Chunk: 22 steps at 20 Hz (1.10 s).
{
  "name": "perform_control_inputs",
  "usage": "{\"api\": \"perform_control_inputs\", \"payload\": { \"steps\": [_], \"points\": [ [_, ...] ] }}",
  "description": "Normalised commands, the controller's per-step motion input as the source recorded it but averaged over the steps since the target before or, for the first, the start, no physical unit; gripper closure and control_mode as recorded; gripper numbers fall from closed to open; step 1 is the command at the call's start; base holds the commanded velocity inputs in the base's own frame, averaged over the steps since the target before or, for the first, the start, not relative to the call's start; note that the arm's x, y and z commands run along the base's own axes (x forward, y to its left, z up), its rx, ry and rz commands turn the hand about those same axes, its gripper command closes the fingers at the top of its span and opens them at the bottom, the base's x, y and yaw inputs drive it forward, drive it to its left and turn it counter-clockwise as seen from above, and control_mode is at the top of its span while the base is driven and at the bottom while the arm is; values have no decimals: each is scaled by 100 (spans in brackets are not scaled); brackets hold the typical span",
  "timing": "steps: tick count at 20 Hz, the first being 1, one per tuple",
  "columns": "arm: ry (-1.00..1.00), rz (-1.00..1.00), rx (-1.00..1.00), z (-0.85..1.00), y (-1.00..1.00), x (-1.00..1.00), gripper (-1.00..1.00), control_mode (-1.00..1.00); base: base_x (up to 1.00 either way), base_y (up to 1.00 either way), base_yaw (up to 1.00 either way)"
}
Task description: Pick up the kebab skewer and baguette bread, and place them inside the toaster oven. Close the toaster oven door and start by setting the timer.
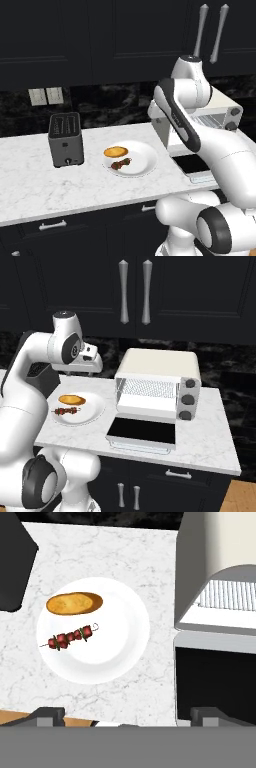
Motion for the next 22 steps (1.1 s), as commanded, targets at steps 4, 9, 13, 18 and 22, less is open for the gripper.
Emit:
{"api": "perform_control_inputs", "payload": {
  "steps": [4, 9, 13, 18, 22],
  "points": [
    [0, 0, 0, 0, 0, 0, -100, -100, 0, 0, 0],
    [0, 0, 0, 0, 0, 0, -100, -100, 0, 0, 0],
    [-1, 3, 0, -13, -8, -8, -100, -100, 0, 0, 0],
    [-35, 32, 9, -30, -92, -48, -100, -100, 0, 0, 0],
    [-53, 39, 7, -27, -100, -18, -100, -100, 0, 0, 0]
  ]
}}
